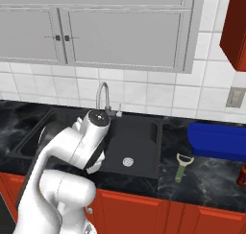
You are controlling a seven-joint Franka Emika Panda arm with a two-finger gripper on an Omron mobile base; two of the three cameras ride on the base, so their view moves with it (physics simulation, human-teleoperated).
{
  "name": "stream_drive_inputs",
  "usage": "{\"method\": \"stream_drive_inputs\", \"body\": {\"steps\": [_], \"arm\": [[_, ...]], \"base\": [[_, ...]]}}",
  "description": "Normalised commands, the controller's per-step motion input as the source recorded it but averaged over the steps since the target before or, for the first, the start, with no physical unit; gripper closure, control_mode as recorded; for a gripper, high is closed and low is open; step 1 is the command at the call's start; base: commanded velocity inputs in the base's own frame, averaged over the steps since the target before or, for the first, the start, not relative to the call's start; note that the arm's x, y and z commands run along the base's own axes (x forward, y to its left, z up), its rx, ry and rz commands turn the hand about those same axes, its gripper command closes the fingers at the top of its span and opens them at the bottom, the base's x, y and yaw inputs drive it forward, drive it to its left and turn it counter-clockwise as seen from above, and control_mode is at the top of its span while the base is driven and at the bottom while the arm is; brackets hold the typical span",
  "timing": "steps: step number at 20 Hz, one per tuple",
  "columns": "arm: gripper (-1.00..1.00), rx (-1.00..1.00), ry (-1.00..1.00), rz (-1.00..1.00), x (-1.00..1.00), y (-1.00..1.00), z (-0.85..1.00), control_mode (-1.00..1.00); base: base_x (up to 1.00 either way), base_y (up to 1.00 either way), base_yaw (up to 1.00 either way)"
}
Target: Pick up all produce items and place them in the sink. Turn on the sink faucet to wash them. Then turn the sink off and put them in the tray.
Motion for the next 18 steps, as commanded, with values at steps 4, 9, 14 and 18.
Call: {"method": "stream_drive_inputs", "body": {"steps": [4, 9, 14, 18], "arm": [[1.00, 0.04, 0.04, -0.14, 0.13, -0.71, -0.03, -1.00], [1.00, -0.19, 0.01, -0.27, 0.44, -0.50, 0.01, -1.00], [1.00, -0.17, 0.07, -0.23, 0.48, -0.49, 0.09, -1.00], [1.00, -0.02, 0.12, -0.12, 0.48, -0.74, 0.21, -1.00]], "base": [[0.00, 0.00, 0.00], [0.00, 0.00, 0.00], [0.00, 0.00, 0.00], [0.00, 0.00, 0.00]]}}
